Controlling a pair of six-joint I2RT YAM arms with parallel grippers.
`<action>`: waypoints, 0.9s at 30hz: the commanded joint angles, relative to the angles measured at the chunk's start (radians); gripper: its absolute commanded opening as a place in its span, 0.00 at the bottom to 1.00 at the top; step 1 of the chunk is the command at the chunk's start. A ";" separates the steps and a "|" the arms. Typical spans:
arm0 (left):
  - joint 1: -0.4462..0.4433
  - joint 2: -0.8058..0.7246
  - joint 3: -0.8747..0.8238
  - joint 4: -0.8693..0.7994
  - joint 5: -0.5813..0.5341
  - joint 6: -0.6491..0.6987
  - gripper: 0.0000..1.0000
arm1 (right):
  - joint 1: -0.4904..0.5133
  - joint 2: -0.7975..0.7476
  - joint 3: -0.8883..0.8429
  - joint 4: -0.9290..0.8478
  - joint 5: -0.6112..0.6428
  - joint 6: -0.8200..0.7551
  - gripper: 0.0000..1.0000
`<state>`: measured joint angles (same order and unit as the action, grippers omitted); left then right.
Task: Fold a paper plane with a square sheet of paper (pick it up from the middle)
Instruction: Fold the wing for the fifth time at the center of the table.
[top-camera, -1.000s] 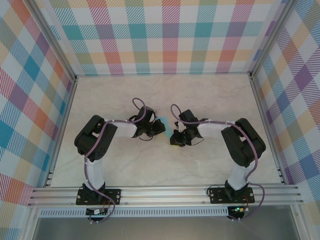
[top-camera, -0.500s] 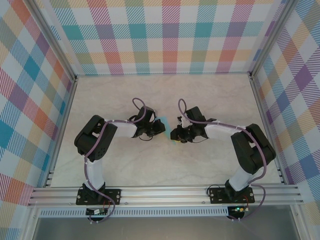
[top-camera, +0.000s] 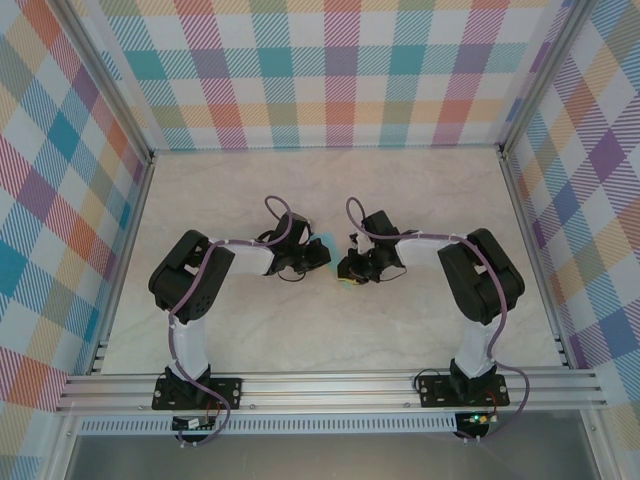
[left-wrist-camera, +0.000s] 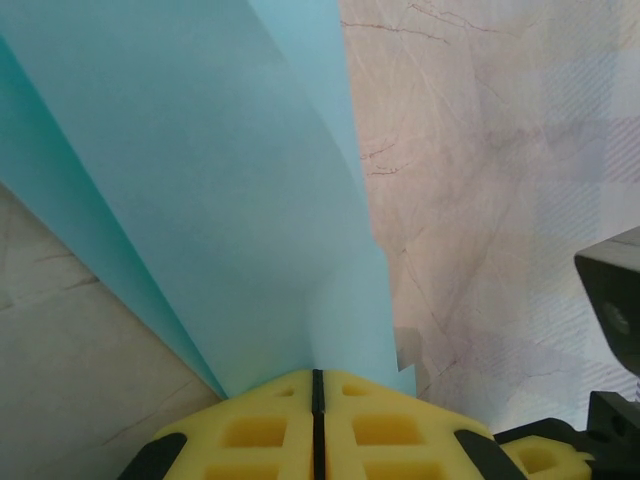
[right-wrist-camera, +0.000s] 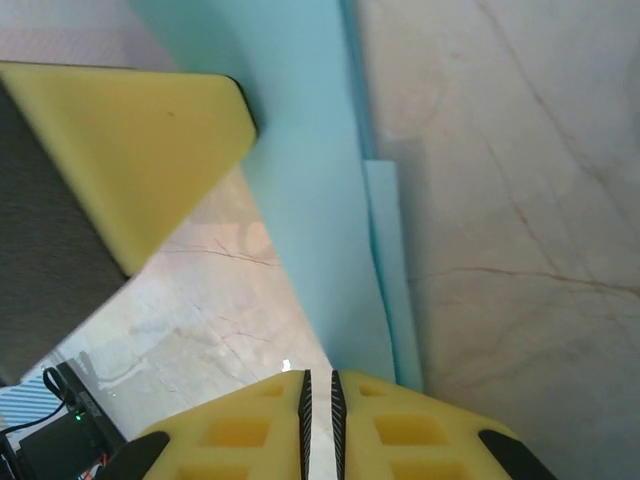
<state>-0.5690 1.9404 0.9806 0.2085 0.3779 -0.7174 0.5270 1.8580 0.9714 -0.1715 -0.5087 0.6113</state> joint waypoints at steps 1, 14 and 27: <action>-0.015 0.088 -0.018 -0.092 -0.053 0.001 0.10 | 0.002 0.000 -0.048 -0.063 0.025 -0.026 0.15; -0.015 0.068 -0.023 -0.077 -0.050 -0.007 0.10 | 0.013 -0.157 -0.040 0.010 -0.051 -0.014 0.17; -0.016 0.063 -0.025 -0.060 -0.039 -0.012 0.10 | 0.018 0.054 0.095 -0.091 -0.017 -0.063 0.14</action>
<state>-0.5690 1.9400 0.9810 0.2104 0.3809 -0.7246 0.5377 1.8774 1.0386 -0.2043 -0.5156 0.5854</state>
